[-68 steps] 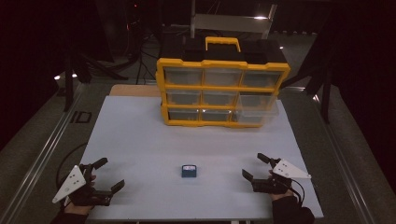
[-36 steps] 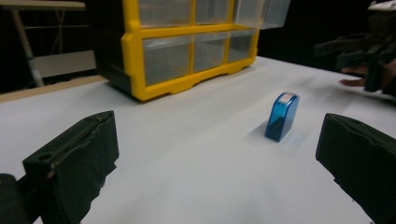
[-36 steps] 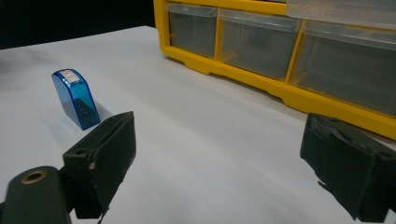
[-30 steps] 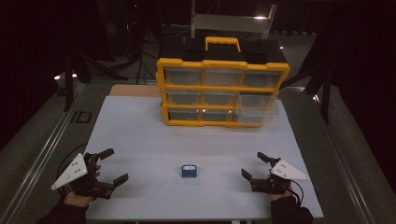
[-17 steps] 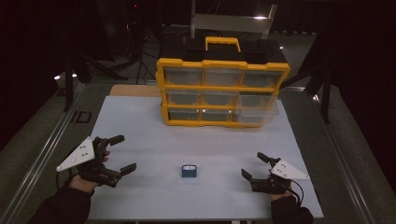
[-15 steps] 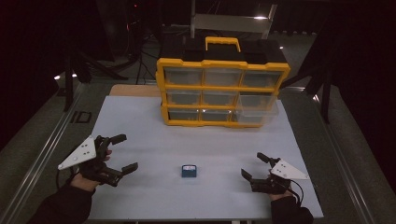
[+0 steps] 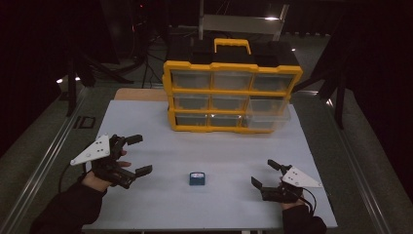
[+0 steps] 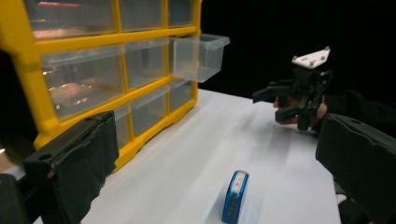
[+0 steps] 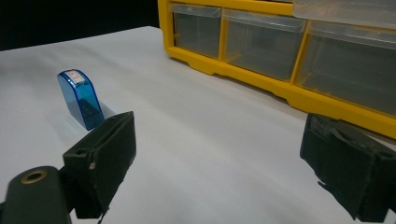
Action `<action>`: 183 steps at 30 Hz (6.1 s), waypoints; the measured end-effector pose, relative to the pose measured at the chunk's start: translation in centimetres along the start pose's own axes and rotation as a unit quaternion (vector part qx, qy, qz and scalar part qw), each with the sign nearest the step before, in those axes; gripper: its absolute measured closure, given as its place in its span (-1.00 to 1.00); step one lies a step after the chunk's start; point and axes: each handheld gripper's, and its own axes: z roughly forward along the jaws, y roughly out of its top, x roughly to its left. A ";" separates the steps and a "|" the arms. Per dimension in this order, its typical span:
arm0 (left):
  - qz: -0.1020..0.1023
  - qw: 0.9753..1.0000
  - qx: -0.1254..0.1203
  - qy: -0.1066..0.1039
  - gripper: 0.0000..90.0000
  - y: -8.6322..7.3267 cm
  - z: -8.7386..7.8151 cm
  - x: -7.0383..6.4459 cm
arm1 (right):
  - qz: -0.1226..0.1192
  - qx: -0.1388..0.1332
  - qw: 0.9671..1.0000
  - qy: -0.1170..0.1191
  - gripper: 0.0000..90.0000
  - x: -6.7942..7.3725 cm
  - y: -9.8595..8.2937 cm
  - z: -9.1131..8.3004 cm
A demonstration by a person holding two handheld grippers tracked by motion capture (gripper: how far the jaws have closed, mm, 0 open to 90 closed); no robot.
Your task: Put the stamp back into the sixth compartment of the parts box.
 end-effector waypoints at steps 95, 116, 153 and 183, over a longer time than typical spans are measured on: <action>0.025 0.958 0.243 -0.148 -0.56 -7.7 14.9 -0.9 | -0.003 0.002 1.000 0.013 -0.76 0.0 -0.1 0.2; 0.041 0.947 0.281 -0.152 0.18 -8.6 15.6 -0.8 | -0.001 0.005 1.000 0.016 -0.76 0.0 -0.2 0.2; 0.051 0.938 0.298 -0.166 0.56 -4.7 16.4 -0.1 | 0.004 0.004 1.000 0.019 -0.76 0.0 -0.2 0.2; 0.072 0.939 0.281 -0.187 0.56 2.9 18.8 0.2 | 0.003 0.005 1.000 0.021 -0.76 0.0 -0.2 0.2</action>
